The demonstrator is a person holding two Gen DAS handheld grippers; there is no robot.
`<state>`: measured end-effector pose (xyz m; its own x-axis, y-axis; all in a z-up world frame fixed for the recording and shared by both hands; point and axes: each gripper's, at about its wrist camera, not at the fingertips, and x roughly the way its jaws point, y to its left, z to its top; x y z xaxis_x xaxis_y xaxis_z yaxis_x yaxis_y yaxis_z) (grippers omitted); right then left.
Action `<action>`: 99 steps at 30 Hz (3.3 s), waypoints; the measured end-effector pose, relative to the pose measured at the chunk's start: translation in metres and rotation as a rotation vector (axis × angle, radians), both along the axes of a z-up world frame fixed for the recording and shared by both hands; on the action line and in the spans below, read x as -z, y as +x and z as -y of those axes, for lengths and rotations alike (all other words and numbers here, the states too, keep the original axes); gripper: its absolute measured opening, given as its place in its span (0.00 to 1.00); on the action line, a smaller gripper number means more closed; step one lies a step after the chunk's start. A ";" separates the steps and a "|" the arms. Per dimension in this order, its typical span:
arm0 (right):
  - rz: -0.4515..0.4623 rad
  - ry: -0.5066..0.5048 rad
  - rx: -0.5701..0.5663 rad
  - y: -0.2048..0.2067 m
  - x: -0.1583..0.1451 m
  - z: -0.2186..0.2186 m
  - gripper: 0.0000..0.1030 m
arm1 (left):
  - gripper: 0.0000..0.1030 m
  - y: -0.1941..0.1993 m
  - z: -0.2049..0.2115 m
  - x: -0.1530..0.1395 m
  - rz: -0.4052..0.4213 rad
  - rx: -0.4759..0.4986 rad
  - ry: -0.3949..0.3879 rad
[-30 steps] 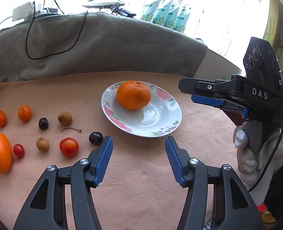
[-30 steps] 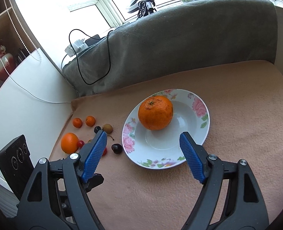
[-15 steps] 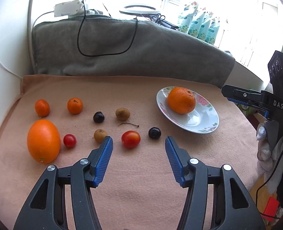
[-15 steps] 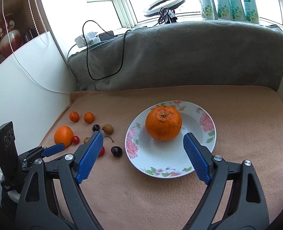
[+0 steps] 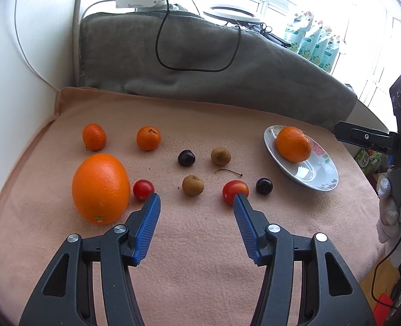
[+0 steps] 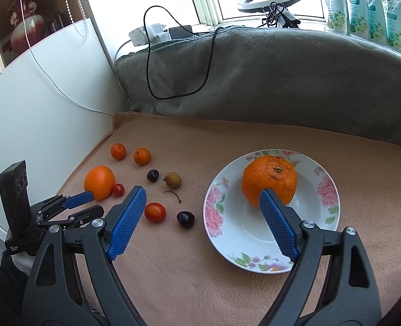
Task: Organize fruits
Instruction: 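Grasp a small brown fruit with the right gripper while the left gripper grasps another, then lift the brown fruits and carry both toward the bowl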
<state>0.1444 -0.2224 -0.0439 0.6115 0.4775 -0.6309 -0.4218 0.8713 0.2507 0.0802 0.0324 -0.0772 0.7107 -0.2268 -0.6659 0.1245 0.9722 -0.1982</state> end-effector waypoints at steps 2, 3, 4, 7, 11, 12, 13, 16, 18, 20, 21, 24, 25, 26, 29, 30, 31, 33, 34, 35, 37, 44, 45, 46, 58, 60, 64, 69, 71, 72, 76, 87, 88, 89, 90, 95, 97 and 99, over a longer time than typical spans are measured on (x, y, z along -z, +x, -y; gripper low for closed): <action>-0.004 -0.008 -0.014 0.004 0.001 -0.007 0.85 | 0.45 0.002 -0.001 0.002 -0.005 0.004 -0.003; -0.008 -0.013 -0.024 0.006 0.002 -0.010 0.85 | 0.44 0.003 -0.002 0.002 -0.004 0.005 -0.003; -0.010 -0.019 -0.035 0.008 0.003 -0.014 0.85 | 0.43 0.004 -0.002 0.003 -0.004 0.007 -0.004; -0.011 -0.043 -0.067 0.014 0.006 -0.028 0.82 | 0.36 0.008 0.000 0.005 -0.004 0.020 -0.002; -0.046 -0.058 -0.118 0.026 0.015 -0.047 0.65 | 0.34 0.016 0.003 0.009 -0.012 0.035 -0.009; -0.054 -0.062 -0.131 0.029 0.018 -0.052 0.62 | 0.32 0.018 0.004 0.010 -0.015 0.037 -0.010; -0.060 -0.068 -0.143 0.032 0.021 -0.057 0.59 | 0.31 0.020 0.005 0.011 -0.019 0.036 -0.009; -0.080 -0.091 -0.179 0.042 0.030 -0.072 0.56 | 0.31 0.027 0.007 0.016 -0.034 0.048 -0.006; -0.102 -0.103 -0.193 0.051 0.038 -0.080 0.54 | 0.31 0.031 0.009 0.019 -0.042 0.055 0.001; -0.137 -0.103 -0.205 0.061 0.047 -0.087 0.47 | 0.31 0.035 0.010 0.022 -0.051 0.054 0.003; -0.153 -0.103 -0.209 0.065 0.051 -0.089 0.46 | 0.31 0.036 0.010 0.024 -0.056 0.052 0.002; -0.173 -0.116 -0.220 0.074 0.060 -0.099 0.46 | 0.31 0.041 0.009 0.028 -0.070 0.051 0.003; -0.179 -0.124 -0.219 0.076 0.063 -0.101 0.46 | 0.31 0.043 0.009 0.029 -0.074 0.053 0.003; -0.184 -0.131 -0.217 0.079 0.066 -0.104 0.46 | 0.31 0.044 0.010 0.030 -0.076 0.055 0.005; -0.195 -0.147 -0.221 0.085 0.073 -0.110 0.46 | 0.31 0.050 0.010 0.032 -0.084 0.057 0.011; -0.196 -0.154 -0.223 0.086 0.074 -0.113 0.46 | 0.31 0.053 0.010 0.033 -0.088 0.056 0.013; -0.196 -0.163 -0.225 0.087 0.076 -0.115 0.46 | 0.31 0.054 0.010 0.034 -0.092 0.057 0.013; -0.194 -0.175 -0.228 0.089 0.079 -0.118 0.46 | 0.31 0.057 0.010 0.037 -0.098 0.059 0.010; -0.194 -0.180 -0.230 0.090 0.080 -0.119 0.46 | 0.31 0.058 0.009 0.038 -0.101 0.061 0.008; -0.195 -0.185 -0.230 0.092 0.081 -0.120 0.46 | 0.31 0.059 0.009 0.039 -0.103 0.060 0.009; -0.198 -0.192 -0.230 0.093 0.083 -0.120 0.46 | 0.31 0.061 0.008 0.041 -0.108 0.059 0.005; -0.208 -0.220 -0.238 0.097 0.089 -0.126 0.42 | 0.28 0.064 0.006 0.048 -0.130 0.057 0.000; -0.208 -0.224 -0.238 0.097 0.089 -0.126 0.41 | 0.28 0.064 0.007 0.049 -0.133 0.057 0.000; -0.209 -0.229 -0.237 0.097 0.090 -0.126 0.41 | 0.28 0.064 0.007 0.050 -0.135 0.058 -0.002; -0.214 -0.248 -0.240 0.102 0.097 -0.133 0.30 | 0.24 0.070 0.005 0.053 -0.143 0.058 -0.014; -0.213 -0.244 -0.237 0.102 0.097 -0.133 0.30 | 0.24 0.070 0.004 0.054 -0.142 0.057 -0.017; -0.209 -0.239 -0.234 0.101 0.097 -0.132 0.30 | 0.24 0.069 0.003 0.053 -0.136 0.053 -0.021; -0.206 -0.215 -0.226 0.099 0.094 -0.127 0.30 | 0.24 0.067 0.001 0.051 -0.124 0.044 -0.027; -0.199 -0.206 -0.222 0.098 0.090 -0.124 0.30 | 0.24 0.065 0.000 0.050 -0.120 0.042 -0.030; -0.196 -0.201 -0.221 0.097 0.089 -0.123 0.30 | 0.24 0.064 0.000 0.049 -0.117 0.042 -0.030; -0.182 -0.183 -0.213 0.093 0.080 -0.117 0.30 | 0.24 0.060 0.000 0.044 -0.105 0.040 -0.032; -0.122 -0.144 -0.194 0.069 0.048 -0.094 0.30 | 0.24 0.047 0.010 0.019 -0.050 0.063 -0.047; -0.116 -0.139 -0.190 0.066 0.045 -0.090 0.30 | 0.24 0.046 0.012 0.017 -0.044 0.069 -0.048; -0.111 -0.132 -0.184 0.063 0.041 -0.086 0.30 | 0.24 0.045 0.015 0.015 -0.039 0.075 -0.049; -0.107 -0.126 -0.179 0.061 0.038 -0.081 0.30 | 0.24 0.044 0.018 0.013 -0.034 0.081 -0.051; -0.088 -0.107 -0.143 0.046 0.027 -0.058 0.30 | 0.24 0.038 0.035 0.005 -0.015 0.115 -0.057; -0.078 -0.103 -0.129 0.039 0.024 -0.048 0.30 | 0.24 0.037 0.043 0.003 -0.009 0.130 -0.058; -0.067 -0.103 -0.113 0.032 0.021 -0.038 0.30 | 0.24 0.035 0.051 0.001 -0.004 0.146 -0.061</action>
<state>0.1765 -0.1844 -0.0648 0.5128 0.4718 -0.7173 -0.5039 0.8418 0.1934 0.1153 -0.0187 -0.0783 0.6649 -0.3679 -0.6501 0.2629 0.9299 -0.2574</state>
